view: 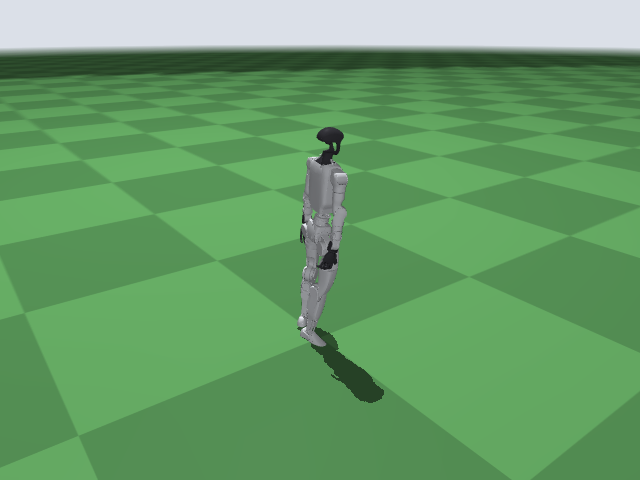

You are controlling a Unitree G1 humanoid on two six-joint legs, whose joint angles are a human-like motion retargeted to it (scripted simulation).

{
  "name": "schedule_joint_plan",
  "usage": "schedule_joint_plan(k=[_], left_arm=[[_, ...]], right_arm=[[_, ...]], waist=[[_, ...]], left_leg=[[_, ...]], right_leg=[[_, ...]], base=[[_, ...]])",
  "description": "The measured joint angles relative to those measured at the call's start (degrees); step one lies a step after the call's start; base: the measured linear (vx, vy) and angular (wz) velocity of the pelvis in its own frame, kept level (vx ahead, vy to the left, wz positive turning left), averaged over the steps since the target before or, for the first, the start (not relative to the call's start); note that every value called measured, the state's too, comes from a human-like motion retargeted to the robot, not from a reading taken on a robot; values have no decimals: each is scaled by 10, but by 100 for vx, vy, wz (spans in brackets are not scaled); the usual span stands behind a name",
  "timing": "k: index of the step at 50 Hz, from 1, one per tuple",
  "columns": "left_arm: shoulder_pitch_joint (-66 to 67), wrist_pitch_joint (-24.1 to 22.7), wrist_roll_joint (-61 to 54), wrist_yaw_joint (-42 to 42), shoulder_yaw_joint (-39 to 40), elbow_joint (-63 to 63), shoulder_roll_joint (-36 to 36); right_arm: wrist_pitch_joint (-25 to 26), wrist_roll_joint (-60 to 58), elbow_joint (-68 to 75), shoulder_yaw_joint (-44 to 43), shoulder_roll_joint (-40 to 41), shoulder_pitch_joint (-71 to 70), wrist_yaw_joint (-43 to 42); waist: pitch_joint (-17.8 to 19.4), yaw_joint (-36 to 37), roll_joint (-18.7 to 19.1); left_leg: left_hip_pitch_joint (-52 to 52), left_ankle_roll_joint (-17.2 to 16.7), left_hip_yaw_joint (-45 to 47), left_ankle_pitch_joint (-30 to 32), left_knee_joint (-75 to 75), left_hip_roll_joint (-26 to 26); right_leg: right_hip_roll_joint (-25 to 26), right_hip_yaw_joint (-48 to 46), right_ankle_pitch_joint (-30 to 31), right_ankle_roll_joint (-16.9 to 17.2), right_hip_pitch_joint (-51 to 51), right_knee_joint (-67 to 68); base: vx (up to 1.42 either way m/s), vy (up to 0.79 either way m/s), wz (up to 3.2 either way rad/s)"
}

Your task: In place motions

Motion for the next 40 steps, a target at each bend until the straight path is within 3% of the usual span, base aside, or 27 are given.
schedule_joint_plan(k=[4, 8, 13, 15, 18, 20, 21, 23, 25, 30, 32, 33, 35, 37, 40], left_arm=[[8, 2, 3, 5, 4, 18, 9], [15, 8, 7, 10, 12, 39, 13], [3, 8, 9, 11, 5, 42, 13], [3, 6, 10, 10, -2, 42, 11], [4, 8, 5, 13, -5, 50, 5], [0, 10, 1, 14, 0, 53, 1], [-3, 9, 0, 12, 2, 51, 0], [-9, 8, 2, 7, 3, 45, 2], [-10, 8, 5, 5, 1, 39, 4], [-9, 6, 2, 3, -3, 30, 3], [-9, 5, 2, 1, -6, 26, 2], [-9, 5, 2, 0, -7, 24, 2], [-9, 7, 5, -6, -4, 24, 3], [-7, 9, 5, 0, -5, 27, -2], [-7, 5, -13, 15, 1, 37, -19]], right_arm=[[-1, -7, 7, -7, -2, 5, -5], [-4, -10, -5, -9, -2, 8, 2], [-23, 4, -25, -4, 3, -1, 9], [-22, -11, -34, -4, 3, -1, 9], [-23, -23, -45, 2, 3, 3, 4], [-23, -15, -51, 12, 3, -3, 4], [-24, -8, -53, 17, 3, -10, 4], [-26, 2, -55, 24, 6, -23, 6], [-26, 8, -57, 30, 12, -29, 8], [-32, 13, -52, 43, 24, -19, 2], [-30, 6, -45, 46, 25, -12, 1], [-29, 2, -41, 47, 25, -8, -1], [-28, -9, -25, 48, 23, -1, -1], [-19, -21, -12, 39, 20, 6, 4], [-11, -31, -11, 16, 16, 5, -3]], waist=[[-22, 7, 7], [-35, 5, 17], [-14, 35, 21], [-12, 38, 34], [-13, 31, 81], [2, 19, 114], [13, 16, 115], [29, 2, 97], [35, -18, 74], [36, -39, 48], [38, -42, 30], [39, -42, 25], [29, -21, 6], [16, 8, 11], [13, 46, 10]], left_leg=[[27, -15, -19, -15, -10, -15], [27, 15, -75, -15, -54, -52], [39, 21, -121, -19, -76, -66], [44, 24, -146, -23, -84, -63], [46, 19, -181, -22, -87, -20], [53, 14, -202, -19, -88, 12], [57, 16, -204, -17, -91, 10], [60, 25, -211, -12, -101, -17], [54, 34, -230, -5, -106, -46], [45, 38, -278, 3, -105, -73], [54, 39, -298, 1, -105, -93], [60, 37, -307, 0, -106, -99], [67, 38, -305, -3, -107, -114], [65, 35, -310, -5, -103, -104], [63, 32, -310, -9, -97, -98]], right_leg=[[19, -39, -4, 13, 15, -4], [39, -79, 4, 24, 40, -10], [43, -120, 23, 24, 74, 15], [47, -139, 45, 14, 87, 39], [43, -123, 96, -35, 91, 118], [14, -66, 97, -89, 76, 226], [-11, -29, 89, -84, 58, 275], [-58, 85, 61, -60, -12, 363], [-61, 209, 30, -24, -89, 388], [-28, 311, -11, -3, -135, 240], [-21, 332, -2, -10, -134, 152], [-18, 328, 22, -35, -132, 115], [-21, 366, 27, -11, -125, 95], [-32, 268, 35, 0, -102, 80], [-20, 262, 50, 5, -83, 41]], base=[[23, 24, 148], [33, 29, 120], [16, 20, 71], [27, 19, 88], [29, 20, 70], [15, 11, 51], [10, 6, 38], [6, 2, 53], [5, -4, 96], [9, -10, 98], [13, -9, 102], [17, -6, 71], [22, -4, 20], [16, -3, 4], [0, -5, 6]])
